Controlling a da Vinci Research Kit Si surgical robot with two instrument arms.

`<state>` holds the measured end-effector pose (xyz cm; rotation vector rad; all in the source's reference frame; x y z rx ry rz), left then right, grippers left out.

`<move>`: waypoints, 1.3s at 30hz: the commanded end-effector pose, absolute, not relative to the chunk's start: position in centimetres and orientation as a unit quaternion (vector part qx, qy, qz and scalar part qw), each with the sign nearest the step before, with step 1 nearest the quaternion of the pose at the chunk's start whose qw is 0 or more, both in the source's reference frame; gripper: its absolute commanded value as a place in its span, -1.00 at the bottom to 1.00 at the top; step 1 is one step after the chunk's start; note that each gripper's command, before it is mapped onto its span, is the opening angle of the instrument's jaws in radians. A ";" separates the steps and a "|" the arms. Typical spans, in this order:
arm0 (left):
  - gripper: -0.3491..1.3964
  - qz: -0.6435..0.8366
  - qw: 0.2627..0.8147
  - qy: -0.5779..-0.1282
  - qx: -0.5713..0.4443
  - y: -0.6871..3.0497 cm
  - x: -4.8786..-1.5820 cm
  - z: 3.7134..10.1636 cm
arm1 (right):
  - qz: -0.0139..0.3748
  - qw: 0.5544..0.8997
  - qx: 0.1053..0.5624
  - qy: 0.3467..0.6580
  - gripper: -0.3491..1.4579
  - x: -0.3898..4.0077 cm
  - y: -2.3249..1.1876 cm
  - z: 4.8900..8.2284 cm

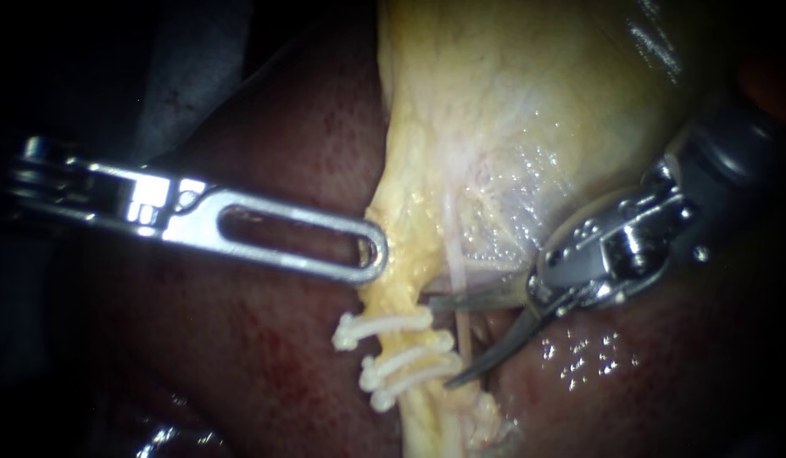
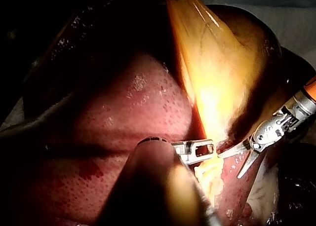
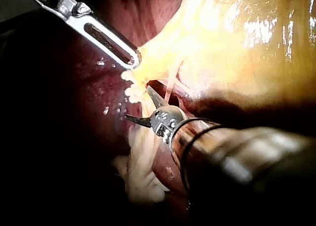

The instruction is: Go to the cutting position left tube

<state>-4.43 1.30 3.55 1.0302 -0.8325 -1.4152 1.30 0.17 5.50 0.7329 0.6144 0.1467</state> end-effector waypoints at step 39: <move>-1.00 -0.603 0.566 -0.354 0.437 1.29 -4.47 3.53 | 0.138 0.877 0.373 0.271 0.33 1.58 0.06 5.79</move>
